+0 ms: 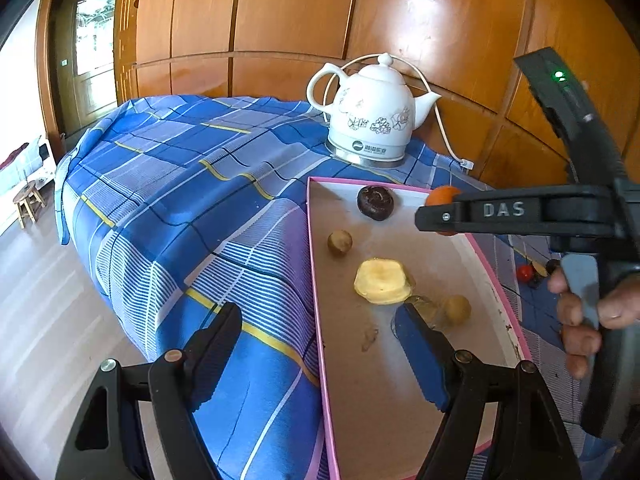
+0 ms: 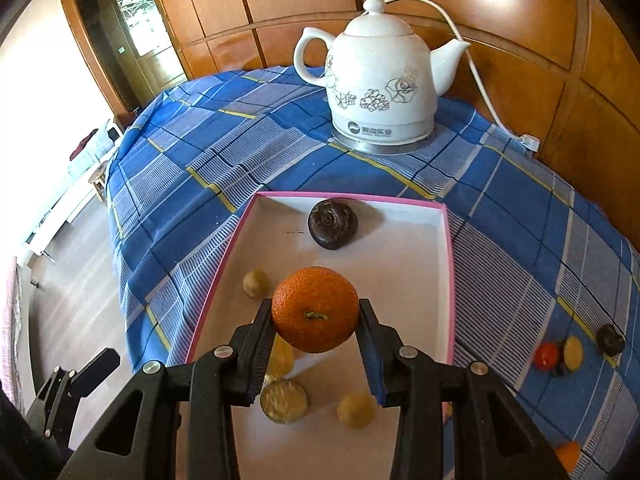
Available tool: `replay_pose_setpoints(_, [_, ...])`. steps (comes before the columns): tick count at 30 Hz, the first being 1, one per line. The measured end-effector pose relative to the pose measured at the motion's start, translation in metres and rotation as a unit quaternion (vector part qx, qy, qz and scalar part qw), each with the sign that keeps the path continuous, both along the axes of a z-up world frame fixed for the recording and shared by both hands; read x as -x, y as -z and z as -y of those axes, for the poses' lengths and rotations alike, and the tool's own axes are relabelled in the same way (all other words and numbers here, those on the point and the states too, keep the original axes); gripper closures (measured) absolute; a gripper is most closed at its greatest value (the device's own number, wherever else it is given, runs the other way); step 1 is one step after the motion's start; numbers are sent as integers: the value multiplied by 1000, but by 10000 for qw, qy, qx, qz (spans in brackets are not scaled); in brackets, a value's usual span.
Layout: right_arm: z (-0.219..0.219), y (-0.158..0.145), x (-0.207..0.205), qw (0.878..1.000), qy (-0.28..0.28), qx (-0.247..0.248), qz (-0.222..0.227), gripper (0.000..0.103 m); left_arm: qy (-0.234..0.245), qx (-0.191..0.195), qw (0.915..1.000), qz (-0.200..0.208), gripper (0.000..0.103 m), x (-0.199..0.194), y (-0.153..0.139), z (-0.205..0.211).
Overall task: Organize fruits
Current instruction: 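Lower the orange into the tray and open the right gripper, then withdraw both grippers from the tray toward the remaining fruit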
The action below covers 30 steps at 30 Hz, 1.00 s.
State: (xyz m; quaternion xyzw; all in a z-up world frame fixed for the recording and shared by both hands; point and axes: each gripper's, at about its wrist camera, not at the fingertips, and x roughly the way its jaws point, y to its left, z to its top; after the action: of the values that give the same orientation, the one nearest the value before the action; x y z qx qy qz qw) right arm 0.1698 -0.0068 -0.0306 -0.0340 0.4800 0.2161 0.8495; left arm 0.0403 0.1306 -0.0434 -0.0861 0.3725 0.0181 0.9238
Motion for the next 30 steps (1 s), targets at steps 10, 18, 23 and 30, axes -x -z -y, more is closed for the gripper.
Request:
replay_pose_setpoints(10, [20,6,6,9995,237,-194,-31,61,1,-66,10000,-16,24,0,0,4])
replay_pose_setpoints(18, [32,4,24,9996,228,-118,90,61,67,-120,9999,72,24,3,-7,10])
replay_pose_setpoints(23, [44,-1,39,9994,230,-89,235,61,119,-149,9998,99,24,5,-11,14])
replay_pose_setpoints(30, [66,-6,54,9990,306,-86,300,59,224,-187,9995,125,24,9,-14,21])
